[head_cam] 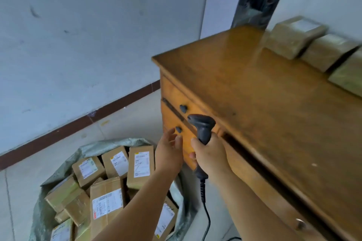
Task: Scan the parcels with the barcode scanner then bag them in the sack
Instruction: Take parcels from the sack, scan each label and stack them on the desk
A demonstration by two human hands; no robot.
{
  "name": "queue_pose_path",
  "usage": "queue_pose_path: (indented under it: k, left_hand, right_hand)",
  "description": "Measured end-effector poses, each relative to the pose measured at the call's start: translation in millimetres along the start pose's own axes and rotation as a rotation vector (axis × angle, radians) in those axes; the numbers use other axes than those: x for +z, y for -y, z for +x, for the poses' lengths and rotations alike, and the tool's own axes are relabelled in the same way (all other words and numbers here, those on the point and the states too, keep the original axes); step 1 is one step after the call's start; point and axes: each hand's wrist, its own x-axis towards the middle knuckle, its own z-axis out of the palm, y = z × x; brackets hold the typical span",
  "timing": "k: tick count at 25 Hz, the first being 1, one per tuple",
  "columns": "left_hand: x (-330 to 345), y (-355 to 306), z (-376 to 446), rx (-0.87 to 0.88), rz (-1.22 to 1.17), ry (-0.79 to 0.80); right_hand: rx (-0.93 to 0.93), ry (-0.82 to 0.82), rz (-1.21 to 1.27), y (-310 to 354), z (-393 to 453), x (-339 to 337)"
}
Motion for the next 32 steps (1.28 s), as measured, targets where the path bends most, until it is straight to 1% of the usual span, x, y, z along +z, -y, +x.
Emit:
queue_pose_path:
  k: [4,7,10,15,20,25,28,32]
  left_hand:
    - [45,-95,-57,0.114,0.000,0.035]
    - [86,-150,-97,0.194,0.002,0.095]
    - [135,-196,-137,0.247,0.016,0.156]
    - [214,-249,-184,0.319,0.057,0.278]
    - [295,-284,-210,0.400,0.130,0.416]
    - [385,-318,-214,0.507,0.188,0.654]
    - [428,-337,-211,0.551,0.232,0.792]
    - [476,-353,-199,0.569,0.262,0.913]
  right_hand:
    - [-0.010,-0.031,0.040,66,-35,-106]
    - [-0.035,-0.086,0.056,97,-62,-179]
    - [-0.046,-0.169,0.065,109,-88,-259]
    - [-0.016,-0.366,0.083,102,-112,-367]
    - [0.033,-0.551,0.121,94,-129,-452]
    - [0.107,-0.756,0.162,93,-123,-526]
    - [0.146,-0.825,0.194,98,-109,-560]
    - [0.214,-0.902,0.192,105,-87,-592]
